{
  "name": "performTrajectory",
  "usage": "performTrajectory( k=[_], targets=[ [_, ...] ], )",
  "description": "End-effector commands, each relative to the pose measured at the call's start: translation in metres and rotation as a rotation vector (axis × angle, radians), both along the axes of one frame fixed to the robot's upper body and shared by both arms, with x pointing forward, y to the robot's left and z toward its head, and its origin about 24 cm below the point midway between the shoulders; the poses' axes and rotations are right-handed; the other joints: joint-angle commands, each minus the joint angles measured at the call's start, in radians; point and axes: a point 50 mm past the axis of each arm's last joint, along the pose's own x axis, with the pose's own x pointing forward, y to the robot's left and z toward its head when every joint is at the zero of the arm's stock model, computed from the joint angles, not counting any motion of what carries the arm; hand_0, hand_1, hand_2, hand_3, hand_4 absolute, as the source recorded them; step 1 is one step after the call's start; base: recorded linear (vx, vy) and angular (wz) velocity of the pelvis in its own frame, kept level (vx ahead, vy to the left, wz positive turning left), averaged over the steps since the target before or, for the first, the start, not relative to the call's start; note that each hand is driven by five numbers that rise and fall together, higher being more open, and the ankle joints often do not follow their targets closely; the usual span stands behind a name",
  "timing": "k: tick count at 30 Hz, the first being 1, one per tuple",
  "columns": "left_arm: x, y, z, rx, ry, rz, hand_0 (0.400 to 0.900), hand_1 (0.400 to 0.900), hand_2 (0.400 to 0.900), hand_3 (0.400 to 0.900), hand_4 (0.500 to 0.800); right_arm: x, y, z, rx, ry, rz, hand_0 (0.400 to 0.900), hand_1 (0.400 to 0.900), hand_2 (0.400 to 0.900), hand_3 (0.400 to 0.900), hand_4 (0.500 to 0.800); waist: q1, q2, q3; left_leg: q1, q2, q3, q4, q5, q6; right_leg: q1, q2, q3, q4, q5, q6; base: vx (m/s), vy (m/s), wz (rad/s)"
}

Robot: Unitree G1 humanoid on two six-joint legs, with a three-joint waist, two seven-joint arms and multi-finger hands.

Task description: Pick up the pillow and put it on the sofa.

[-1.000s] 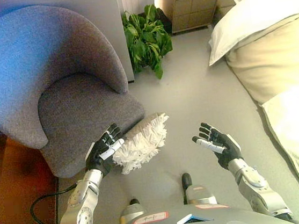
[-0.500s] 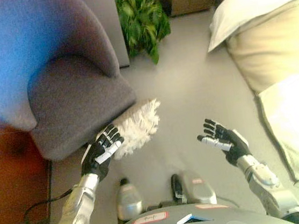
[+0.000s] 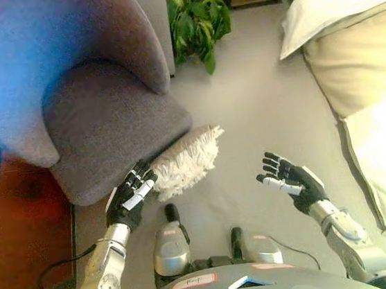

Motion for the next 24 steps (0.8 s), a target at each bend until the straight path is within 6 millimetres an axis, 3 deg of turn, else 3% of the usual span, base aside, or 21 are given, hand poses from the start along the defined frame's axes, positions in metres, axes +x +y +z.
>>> performTrajectory(
  k=[1, 3, 6, 8, 12, 18, 24],
  targets=[
    [0.016, 0.004, 0.036, 0.042, -0.189, -0.070, 0.900, 0.900, 0.900, 0.900, 0.800, 0.022, 0.000, 0.027, 0.008, -0.165, -0.038, 0.900, 0.900, 0.900, 0.900, 0.800, -0.001, -0.020, -0.106, -0.156, -0.024, -0.096, -0.045, 0.080, 0.016, 0.198, 0.022, -0.034, -0.043, 0.223, 0.060, 0.27, 0.262, 0.12],
    [0.020, 0.003, 0.037, 0.063, -0.194, -0.097, 0.900, 0.900, 0.900, 0.900, 0.800, 0.024, 0.007, 0.028, 0.016, -0.183, -0.058, 0.900, 0.900, 0.900, 0.900, 0.800, -0.011, -0.007, -0.121, -0.106, -0.057, -0.094, -0.069, 0.046, 0.045, 0.086, 0.003, -0.027, 0.193, 0.346, 0.082, 0.27, 0.336, 0.24],
    [0.029, 0.002, 0.039, 0.064, -0.204, -0.091, 0.900, 0.900, 0.900, 0.900, 0.800, 0.026, 0.014, 0.025, 0.016, -0.186, -0.069, 0.900, 0.900, 0.900, 0.900, 0.800, -0.035, 0.024, -0.119, -0.037, -0.069, -0.096, -0.099, 0.026, 0.054, -0.058, -0.016, -0.041, 0.348, 0.334, 0.053, 0.20, 0.258, 0.26],
    [0.033, -0.001, 0.043, 0.061, -0.222, -0.105, 0.900, 0.900, 0.900, 0.900, 0.800, 0.023, 0.016, 0.023, 0.010, -0.184, -0.078, 0.900, 0.900, 0.900, 0.900, 0.800, -0.054, 0.032, -0.119, -0.004, -0.088, -0.107, -0.119, 0.023, 0.050, -0.095, -0.001, -0.062, 0.288, 0.301, 0.030, 0.21, 0.121, 0.44],
    [0.039, -0.005, 0.046, 0.078, -0.240, -0.126, 0.900, 0.900, 0.900, 0.900, 0.800, 0.017, 0.012, 0.019, 0.012, -0.192, -0.108, 0.900, 0.900, 0.900, 0.900, 0.800, -0.088, 0.044, -0.113, 0.045, -0.104, -0.148, -0.136, 0.008, 0.047, -0.141, 0.010, -0.064, 0.163, 0.291, 0.017, 0.15, -0.030, 0.52],
    [0.039, -0.007, 0.045, 0.079, -0.236, -0.116, 0.900, 0.900, 0.900, 0.900, 0.800, 0.018, 0.006, 0.022, 0.014, -0.204, -0.129, 0.900, 0.900, 0.900, 0.900, 0.800, -0.118, 0.029, -0.106, 0.092, -0.101, -0.156, -0.146, -0.017, 0.025, -0.178, -0.053, -0.051, -0.050, 0.406, 0.046, 0.13, -0.093, 0.34],
    [0.037, -0.006, 0.046, 0.079, -0.233, -0.119, 0.900, 0.900, 0.900, 0.900, 0.800, 0.018, 0.000, 0.021, -0.016, -0.188, -0.148, 0.900, 0.900, 0.900, 0.900, 0.800, -0.151, -0.002, -0.110, 0.135, -0.091, -0.187, -0.132, -0.080, 0.002, -0.209, -0.099, 0.021, -0.288, 0.506, 0.081, 0.21, -0.181, 0.41]
  ],
)
